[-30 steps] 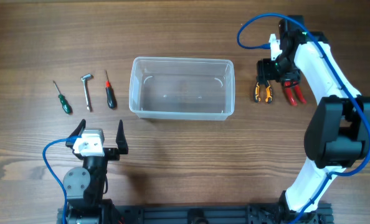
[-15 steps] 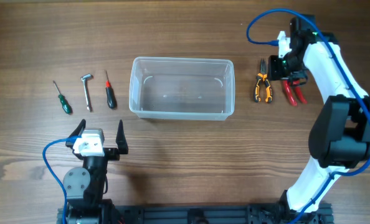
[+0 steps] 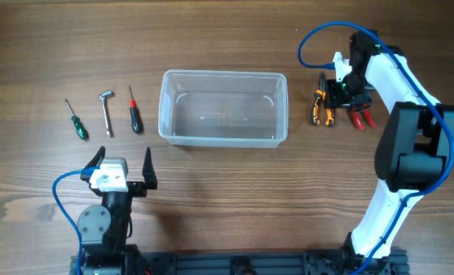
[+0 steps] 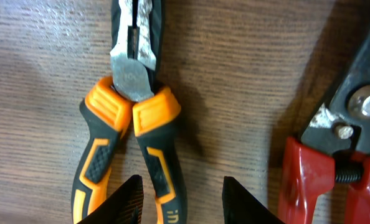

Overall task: Pack container
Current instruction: 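Close the right gripper on the orange-black pliers handles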

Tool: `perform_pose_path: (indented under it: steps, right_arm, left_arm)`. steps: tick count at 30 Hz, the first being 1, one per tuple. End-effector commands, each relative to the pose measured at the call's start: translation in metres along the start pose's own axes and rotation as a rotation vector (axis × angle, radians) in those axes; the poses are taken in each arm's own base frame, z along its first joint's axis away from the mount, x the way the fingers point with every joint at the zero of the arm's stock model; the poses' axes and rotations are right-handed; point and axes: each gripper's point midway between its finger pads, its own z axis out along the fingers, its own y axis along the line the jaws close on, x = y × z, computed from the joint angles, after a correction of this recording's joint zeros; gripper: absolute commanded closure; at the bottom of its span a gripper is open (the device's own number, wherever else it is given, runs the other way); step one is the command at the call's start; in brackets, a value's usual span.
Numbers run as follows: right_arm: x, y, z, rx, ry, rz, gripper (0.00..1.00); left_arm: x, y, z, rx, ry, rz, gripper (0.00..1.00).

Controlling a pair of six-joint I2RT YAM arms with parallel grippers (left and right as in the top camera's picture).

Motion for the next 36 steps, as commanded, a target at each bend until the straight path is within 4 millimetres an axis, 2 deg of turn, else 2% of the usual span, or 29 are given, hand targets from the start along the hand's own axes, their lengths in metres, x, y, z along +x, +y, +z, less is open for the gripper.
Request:
perform_pose_path:
  steps: [1, 4, 17, 28, 36]
  right_arm:
    - [0.002, 0.000, 0.007, 0.000, 0.015, -0.045, 0.59]
    - [0.002, 0.001, 0.008, 0.000, 0.013, -0.047, 0.62]
    - [-0.001, 0.003, 0.011, -0.015, 0.001, -0.050, 0.61]
    - [-0.003, 0.026, 0.013, -0.033, -0.003, -0.147, 0.61]
    - [0.002, 0.018, 0.018, 0.006, 0.014, -0.086, 0.62]
  left_arm:
    - [0.000, -0.001, 0.000, 0.007, -0.006, 0.011, 0.00]
    - [0.000, -0.001, 0.000, 0.007, -0.006, 0.011, 0.00]
    - [0.000, -0.001, 0.000, 0.007, -0.006, 0.011, 0.00]
    - [0.000, -0.001, 0.000, 0.007, -0.006, 0.011, 0.00]
    - [0.000, 0.000, 0.000, 0.006, -0.006, 0.011, 0.00]
